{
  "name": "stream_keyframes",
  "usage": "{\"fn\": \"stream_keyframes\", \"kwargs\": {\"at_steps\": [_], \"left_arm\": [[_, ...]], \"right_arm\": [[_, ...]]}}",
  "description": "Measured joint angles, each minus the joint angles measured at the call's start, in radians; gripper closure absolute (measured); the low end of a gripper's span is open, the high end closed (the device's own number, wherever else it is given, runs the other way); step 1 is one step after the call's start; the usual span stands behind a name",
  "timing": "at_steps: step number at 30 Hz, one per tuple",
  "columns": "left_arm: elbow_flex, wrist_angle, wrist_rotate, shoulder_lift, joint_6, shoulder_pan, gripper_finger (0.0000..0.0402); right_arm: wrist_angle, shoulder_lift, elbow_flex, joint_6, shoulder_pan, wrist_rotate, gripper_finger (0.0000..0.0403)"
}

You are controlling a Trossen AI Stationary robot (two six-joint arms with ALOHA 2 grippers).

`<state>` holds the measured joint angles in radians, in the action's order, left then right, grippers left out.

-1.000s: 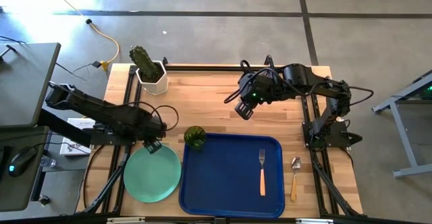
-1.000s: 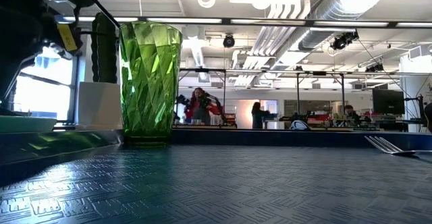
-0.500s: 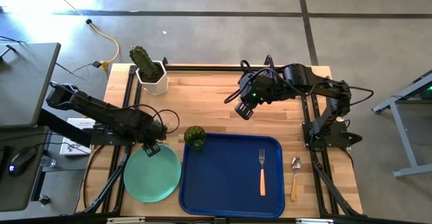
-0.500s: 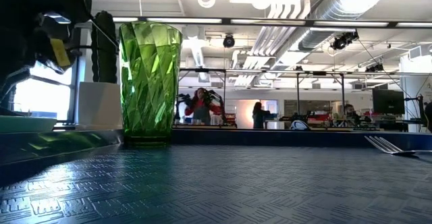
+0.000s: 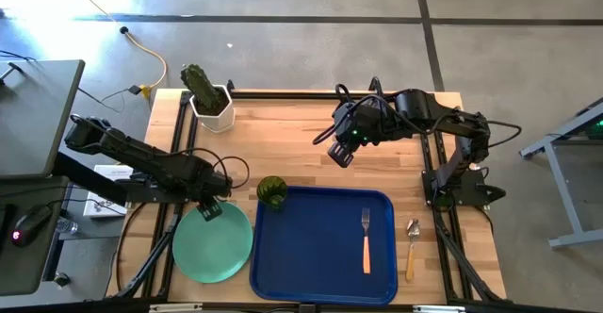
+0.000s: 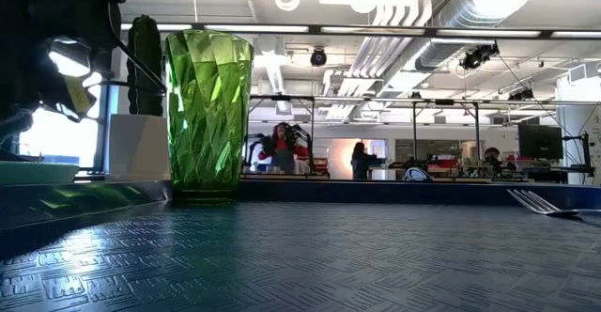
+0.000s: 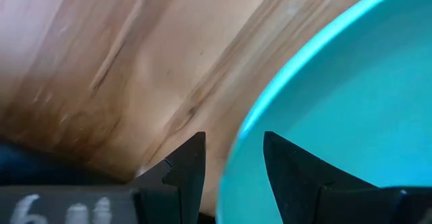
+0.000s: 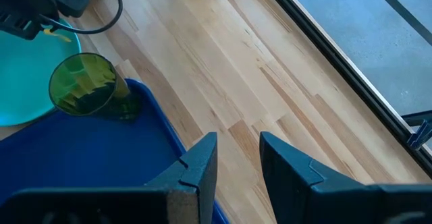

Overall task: Pick and place plate/cup/fork/spoon on tray
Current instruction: Put the light blue plate to the left of the orange fork on the blue tray

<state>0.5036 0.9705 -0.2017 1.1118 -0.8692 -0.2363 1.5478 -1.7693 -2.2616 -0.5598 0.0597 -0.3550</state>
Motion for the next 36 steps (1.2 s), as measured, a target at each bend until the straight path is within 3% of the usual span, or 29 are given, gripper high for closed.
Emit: {"fn": "stream_keyframes", "kwargs": {"at_steps": [7,17,36], "left_arm": [[-0.002,-0.001,-0.001,0.0,0.027,0.0,0.0274],[-0.002,0.001,-0.004,0.0,0.074,-0.001,0.0391],[0.001,0.02,-0.022,-0.009,0.113,0.0,0.04]], "right_arm": [[0.0,0.0,0.0,0.0,0.0,0.0,0.03],[0.0,0.0,0.0,-0.006,0.0,0.0,0.03],[-0.004,0.0,0.0,-0.023,0.0,0.0,0.03]]}}
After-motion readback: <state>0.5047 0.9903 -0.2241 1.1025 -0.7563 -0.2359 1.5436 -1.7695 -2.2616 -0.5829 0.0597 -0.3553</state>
